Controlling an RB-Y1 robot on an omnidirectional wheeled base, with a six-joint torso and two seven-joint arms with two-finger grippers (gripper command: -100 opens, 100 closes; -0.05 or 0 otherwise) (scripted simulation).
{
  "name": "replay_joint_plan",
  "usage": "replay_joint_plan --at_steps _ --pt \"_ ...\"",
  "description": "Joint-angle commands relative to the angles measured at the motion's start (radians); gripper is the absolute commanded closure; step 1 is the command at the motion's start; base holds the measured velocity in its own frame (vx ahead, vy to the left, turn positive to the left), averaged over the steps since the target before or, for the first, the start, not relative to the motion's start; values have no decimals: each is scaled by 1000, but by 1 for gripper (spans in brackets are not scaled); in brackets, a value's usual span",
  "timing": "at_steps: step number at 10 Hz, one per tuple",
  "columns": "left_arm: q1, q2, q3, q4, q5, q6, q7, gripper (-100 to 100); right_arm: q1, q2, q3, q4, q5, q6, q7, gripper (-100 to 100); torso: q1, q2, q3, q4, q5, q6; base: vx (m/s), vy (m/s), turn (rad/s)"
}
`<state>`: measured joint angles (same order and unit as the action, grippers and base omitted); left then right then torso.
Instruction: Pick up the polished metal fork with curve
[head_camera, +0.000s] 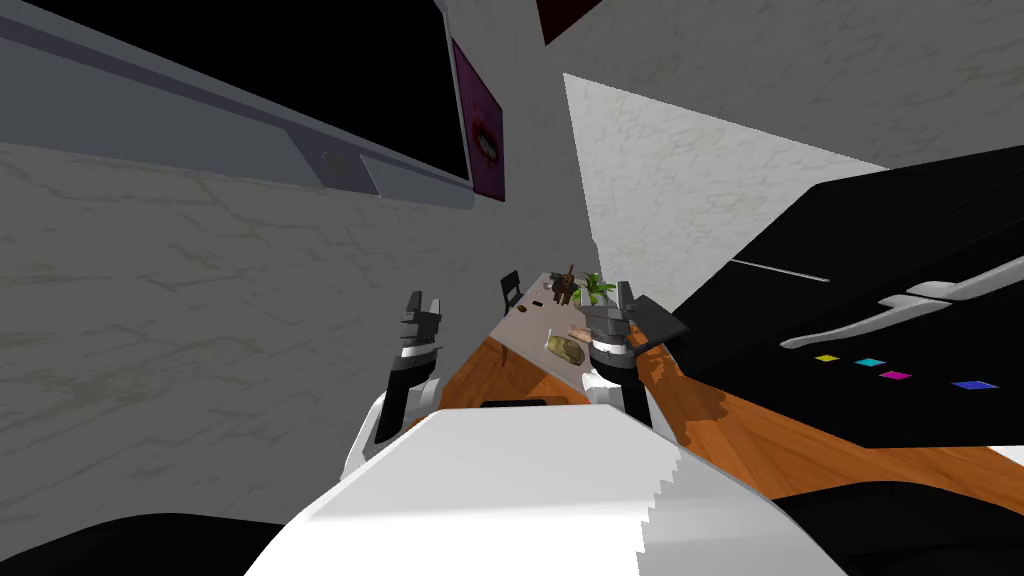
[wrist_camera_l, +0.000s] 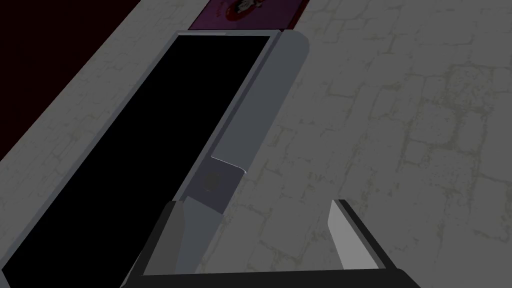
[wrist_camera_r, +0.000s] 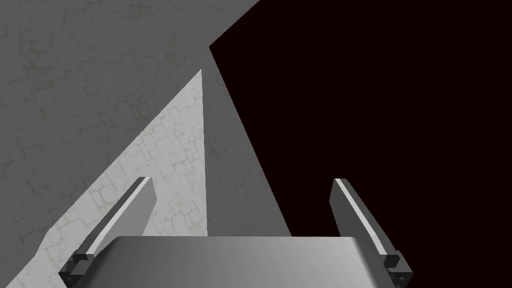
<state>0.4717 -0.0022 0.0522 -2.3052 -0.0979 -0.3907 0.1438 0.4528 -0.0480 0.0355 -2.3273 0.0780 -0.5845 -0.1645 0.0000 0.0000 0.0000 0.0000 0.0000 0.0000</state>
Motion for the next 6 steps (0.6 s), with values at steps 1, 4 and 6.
replay_joint_plan --at_steps 1,4,6 --pt "0 0 0 0 0 0 0 0 14 -33 6 23 0 20 2 -100 0 0 0 0 0 0 1 3 155" --pt "0 0 0 0 0 0 0 0 47 -78 22 73 -1 66 6 -100 0 0 0 0 0 0 -1 -4 175" --pt "0 0 0 0 0 0 0 0 79 -107 37 116 -3 107 11 -100 0 0 0 0 0 0 -9 -7 269"
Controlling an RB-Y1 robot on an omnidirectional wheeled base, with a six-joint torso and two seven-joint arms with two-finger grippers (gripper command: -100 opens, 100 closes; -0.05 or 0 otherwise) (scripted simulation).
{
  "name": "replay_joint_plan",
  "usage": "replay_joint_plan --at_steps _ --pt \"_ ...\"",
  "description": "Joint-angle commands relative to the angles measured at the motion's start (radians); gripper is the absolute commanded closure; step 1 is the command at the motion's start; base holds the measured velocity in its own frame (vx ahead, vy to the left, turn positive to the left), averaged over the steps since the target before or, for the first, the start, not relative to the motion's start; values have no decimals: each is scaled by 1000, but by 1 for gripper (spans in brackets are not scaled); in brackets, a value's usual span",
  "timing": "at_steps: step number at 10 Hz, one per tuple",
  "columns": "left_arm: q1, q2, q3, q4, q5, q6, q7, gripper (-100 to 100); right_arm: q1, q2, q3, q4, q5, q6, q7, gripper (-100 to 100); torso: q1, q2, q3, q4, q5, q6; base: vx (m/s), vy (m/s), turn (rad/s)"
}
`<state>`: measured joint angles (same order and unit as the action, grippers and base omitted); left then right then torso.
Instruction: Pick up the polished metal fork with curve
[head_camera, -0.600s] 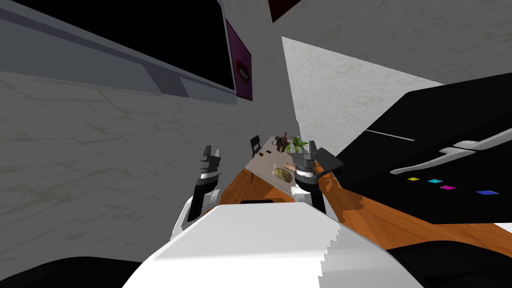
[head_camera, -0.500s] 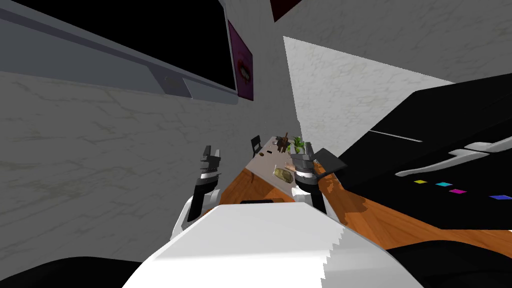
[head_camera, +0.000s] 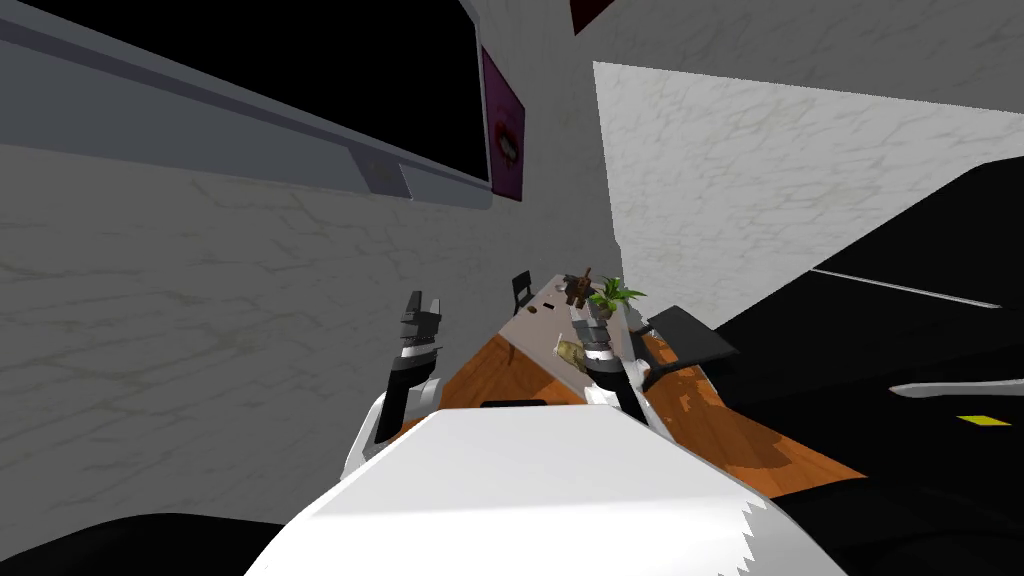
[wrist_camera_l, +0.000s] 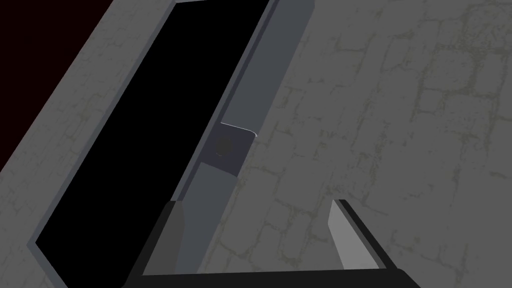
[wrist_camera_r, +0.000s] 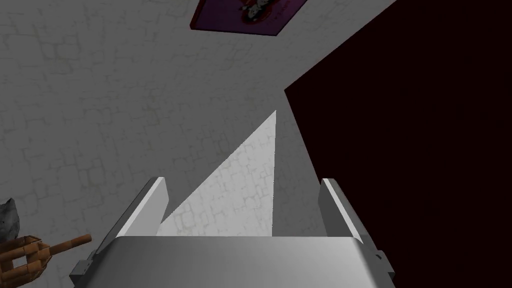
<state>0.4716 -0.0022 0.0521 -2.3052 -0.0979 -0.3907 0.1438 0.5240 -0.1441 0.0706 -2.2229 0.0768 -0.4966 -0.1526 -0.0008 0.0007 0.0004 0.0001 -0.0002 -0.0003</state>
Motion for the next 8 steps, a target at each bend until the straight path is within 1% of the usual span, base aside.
replay_joint_plan --at_steps 1,3,6,7,8 --pt "0 0 0 0 0 0 0 0 27 -25 11 35 -3 43 2 -100 0 0 0 0 0 0 -16 -13 238" --pt "0 0 0 0 0 0 0 0 68 -53 30 85 -6 93 7 -100 0 1 0 0 0 0 -24 -12 281" --pt "0 0 0 0 0 0 0 0 134 -95 60 168 -12 174 17 -100 0 1 1 0 0 0 -22 -8 330" --pt "0 0 0 0 0 0 0 0 134 -95 60 168 -12 175 17 -100 0 1 1 0 0 0 -15 -11 74" --pt "0 0 0 0 0 0 0 0 156 -109 70 198 -13 203 21 -100 0 0 0 0 0 1 -10 2 178"
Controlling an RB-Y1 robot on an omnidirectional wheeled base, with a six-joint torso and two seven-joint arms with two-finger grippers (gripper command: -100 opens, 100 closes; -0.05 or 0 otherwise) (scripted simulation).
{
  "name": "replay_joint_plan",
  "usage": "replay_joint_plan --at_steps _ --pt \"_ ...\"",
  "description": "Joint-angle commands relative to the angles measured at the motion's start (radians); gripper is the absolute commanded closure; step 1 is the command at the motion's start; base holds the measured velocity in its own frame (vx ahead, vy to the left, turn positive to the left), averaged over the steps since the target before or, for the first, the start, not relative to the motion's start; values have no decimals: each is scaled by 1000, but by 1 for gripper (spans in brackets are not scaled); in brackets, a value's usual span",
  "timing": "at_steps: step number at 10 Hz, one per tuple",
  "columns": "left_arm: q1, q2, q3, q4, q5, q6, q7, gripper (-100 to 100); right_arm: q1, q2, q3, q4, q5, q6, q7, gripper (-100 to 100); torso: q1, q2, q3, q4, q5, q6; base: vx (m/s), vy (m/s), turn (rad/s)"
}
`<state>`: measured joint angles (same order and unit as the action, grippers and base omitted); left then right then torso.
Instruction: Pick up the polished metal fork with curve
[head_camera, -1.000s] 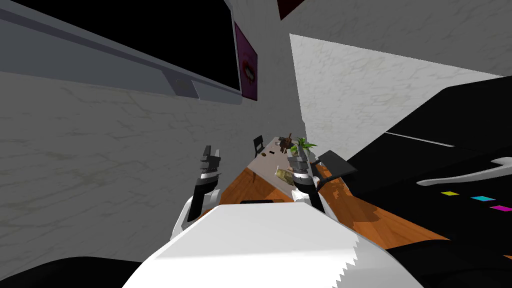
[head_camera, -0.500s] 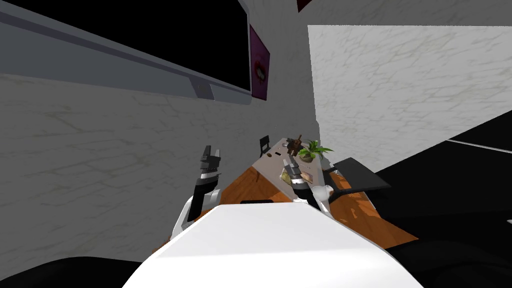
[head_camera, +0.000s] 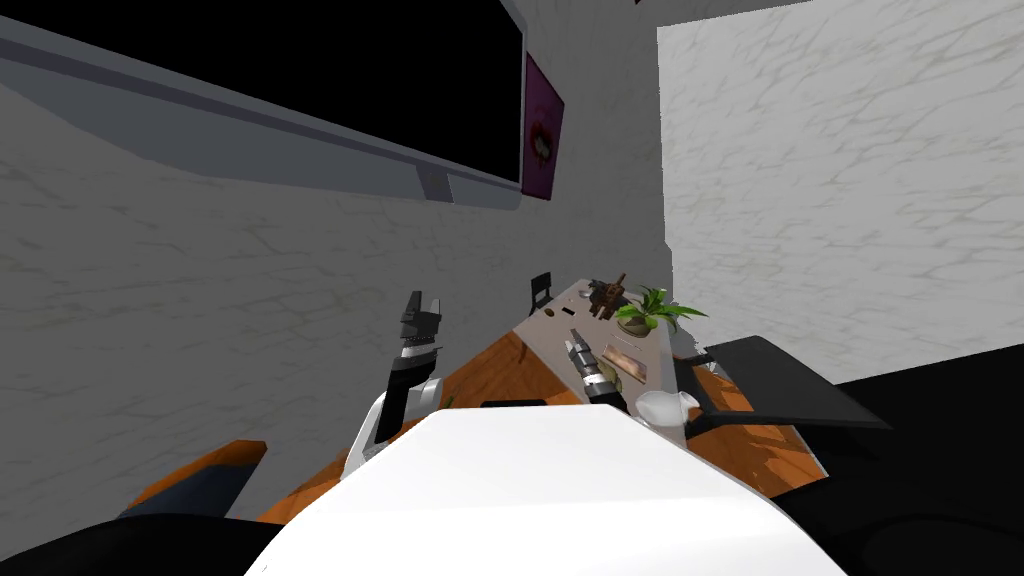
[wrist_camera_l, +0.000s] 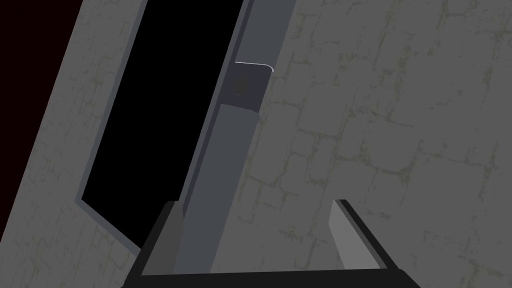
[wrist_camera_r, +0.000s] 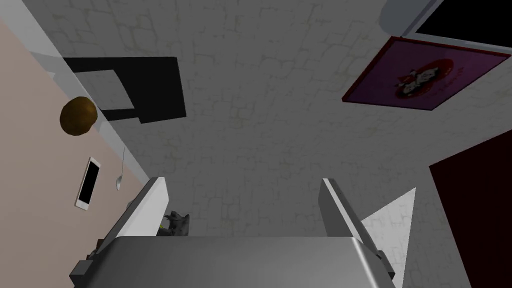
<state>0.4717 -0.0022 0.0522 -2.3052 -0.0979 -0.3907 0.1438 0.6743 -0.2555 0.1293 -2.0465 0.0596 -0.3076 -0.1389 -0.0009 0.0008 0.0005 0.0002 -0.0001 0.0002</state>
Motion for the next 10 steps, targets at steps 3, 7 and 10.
replay_joint_plan --at_steps 3,7,10 --pt "0 0 0 0 0 0 0 0 48 -25 30 85 1 73 15 -100 0 0 0 0 0 1 -6 1 228" --pt "0 0 0 0 0 0 0 0 84 -52 45 153 0 133 22 -100 0 -2 -1 0 0 0 8 5 185" --pt "0 0 0 0 0 0 0 0 113 -79 56 224 0 193 30 -100 1 -2 -1 0 0 1 20 8 163"
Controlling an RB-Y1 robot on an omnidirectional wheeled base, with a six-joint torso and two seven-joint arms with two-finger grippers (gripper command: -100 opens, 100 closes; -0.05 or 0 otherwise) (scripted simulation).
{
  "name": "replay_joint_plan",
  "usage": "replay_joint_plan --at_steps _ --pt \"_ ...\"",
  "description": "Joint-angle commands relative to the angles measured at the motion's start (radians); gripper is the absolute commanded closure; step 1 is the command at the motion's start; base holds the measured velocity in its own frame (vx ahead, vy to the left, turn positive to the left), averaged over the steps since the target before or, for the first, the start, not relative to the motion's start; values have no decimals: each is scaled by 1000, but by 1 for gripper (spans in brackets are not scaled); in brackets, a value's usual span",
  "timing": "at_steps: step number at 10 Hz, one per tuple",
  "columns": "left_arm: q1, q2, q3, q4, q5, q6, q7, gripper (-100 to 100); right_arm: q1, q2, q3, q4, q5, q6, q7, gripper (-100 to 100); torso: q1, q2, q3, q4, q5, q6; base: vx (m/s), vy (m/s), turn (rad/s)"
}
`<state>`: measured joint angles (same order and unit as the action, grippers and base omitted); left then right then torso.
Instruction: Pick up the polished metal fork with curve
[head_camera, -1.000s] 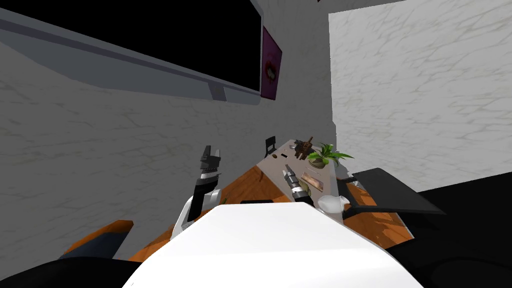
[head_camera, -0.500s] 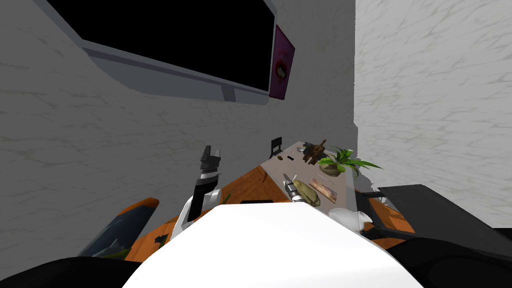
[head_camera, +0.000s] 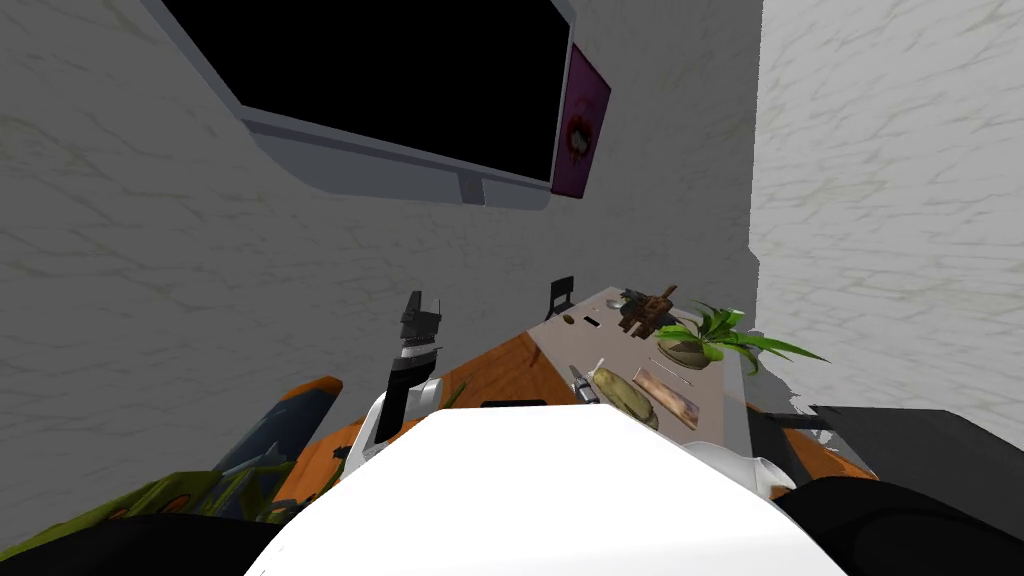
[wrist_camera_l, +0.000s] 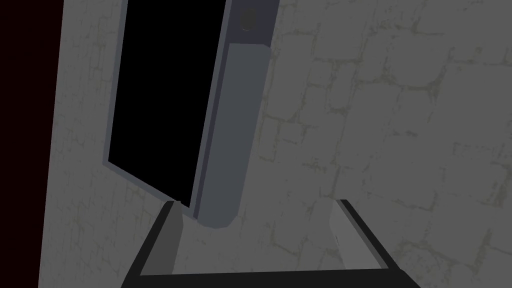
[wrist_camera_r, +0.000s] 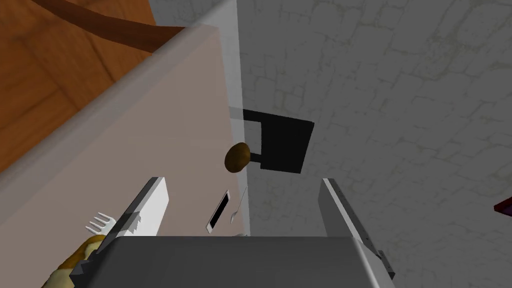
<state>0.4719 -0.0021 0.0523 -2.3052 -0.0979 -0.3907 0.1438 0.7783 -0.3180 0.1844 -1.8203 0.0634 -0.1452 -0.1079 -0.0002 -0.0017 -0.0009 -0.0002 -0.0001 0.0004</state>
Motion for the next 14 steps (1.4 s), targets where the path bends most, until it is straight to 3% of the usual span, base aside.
replay_joint_plan --at_steps 1,4,6,7,14 --pt "0 0 0 0 0 0 0 0 9 -16 0 1 -3 31 -1 -100 0 0 0 0 0 0 22 4 103" --pt "0 0 0 0 0 0 0 0 36 -52 6 114 1 117 10 -100 0 -2 -1 0 0 0 63 16 257" --pt "0 0 0 0 0 0 0 0 40 -64 6 143 4 148 13 -100 0 -3 -2 -1 0 1 68 8 97" --pt "0 0 0 0 0 0 0 0 40 -64 6 159 4 148 13 -100 0 -3 -2 -1 0 0 51 -2 87" --pt "0 0 0 0 0 0 0 0 28 -121 -19 398 25 299 32 -100 0 -6 -4 -1 0 0 110 4 154"
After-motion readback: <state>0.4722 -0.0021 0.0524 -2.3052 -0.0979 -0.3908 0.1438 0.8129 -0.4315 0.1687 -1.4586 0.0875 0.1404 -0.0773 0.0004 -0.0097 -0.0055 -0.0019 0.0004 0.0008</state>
